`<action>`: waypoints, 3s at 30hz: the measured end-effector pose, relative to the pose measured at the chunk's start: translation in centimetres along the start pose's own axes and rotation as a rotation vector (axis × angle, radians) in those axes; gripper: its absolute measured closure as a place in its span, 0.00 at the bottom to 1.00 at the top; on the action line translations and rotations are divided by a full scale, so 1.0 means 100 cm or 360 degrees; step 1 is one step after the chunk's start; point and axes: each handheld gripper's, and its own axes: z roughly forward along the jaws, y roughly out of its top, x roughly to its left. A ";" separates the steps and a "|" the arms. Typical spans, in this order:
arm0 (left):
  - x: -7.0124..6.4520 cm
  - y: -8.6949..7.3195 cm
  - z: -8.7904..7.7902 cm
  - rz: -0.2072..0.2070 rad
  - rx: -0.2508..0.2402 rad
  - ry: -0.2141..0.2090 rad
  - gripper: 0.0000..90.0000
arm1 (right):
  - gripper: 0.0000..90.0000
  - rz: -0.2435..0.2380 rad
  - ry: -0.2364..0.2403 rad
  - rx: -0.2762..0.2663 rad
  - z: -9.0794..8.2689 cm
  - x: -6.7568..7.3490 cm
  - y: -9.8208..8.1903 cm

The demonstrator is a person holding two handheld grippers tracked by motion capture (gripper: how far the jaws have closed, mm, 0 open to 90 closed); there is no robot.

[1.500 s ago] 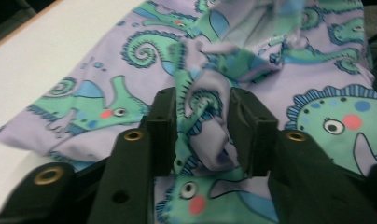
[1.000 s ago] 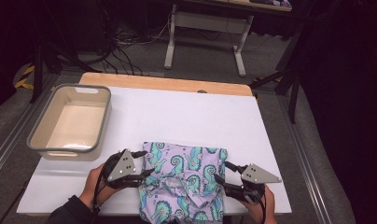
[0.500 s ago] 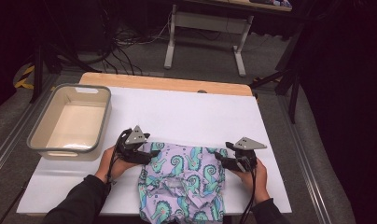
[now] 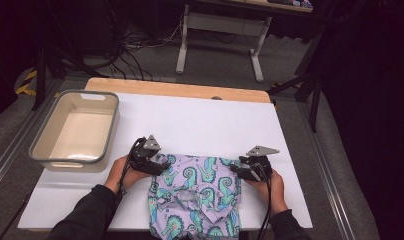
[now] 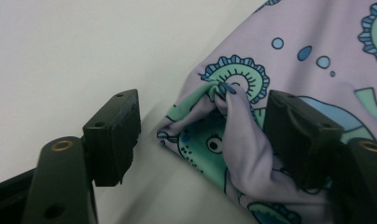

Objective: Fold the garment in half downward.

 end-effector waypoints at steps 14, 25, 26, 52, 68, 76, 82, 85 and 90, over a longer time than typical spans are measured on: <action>-0.004 -0.002 -0.009 0.0134 -0.0026 0.0039 0.93 | 0.93 -0.0112 0.0035 -0.0044 -0.008 0.009 0.000; 0.009 0.021 -0.006 0.0172 -0.0171 0.0251 0.94 | 0.94 -0.0230 -0.0185 -0.0165 -0.014 0.003 0.023; 0.012 0.024 -0.006 0.0161 -0.0179 0.0254 0.94 | 0.94 -0.0233 -0.0199 -0.0171 -0.014 0.001 0.025; 0.057 0.078 0.024 0.0002 -0.0216 0.0495 0.85 | 0.92 -0.0232 -0.0471 -0.0164 0.043 -0.043 0.097; 0.000 0.047 -0.012 0.0115 -0.0426 0.0266 0.60 | 0.79 -0.0119 -0.0385 -0.0273 0.013 -0.030 0.074; -0.048 0.014 -0.043 0.0282 -0.0459 0.0123 0.58 | 0.78 -0.0109 -0.0311 -0.0362 -0.015 -0.014 0.041; -0.082 -0.020 -0.064 0.0383 -0.0449 -0.0033 0.57 | 0.76 -0.0113 -0.0242 -0.0361 -0.028 -0.001 0.019; -0.095 -0.037 -0.070 0.0448 -0.0405 -0.0051 0.55 | 0.75 -0.0136 -0.0220 -0.0335 -0.031 0.005 0.009; -0.114 -0.056 -0.069 0.0501 -0.0315 -0.0112 0.55 | 0.73 -0.0166 -0.0189 -0.0295 -0.033 0.015 0.000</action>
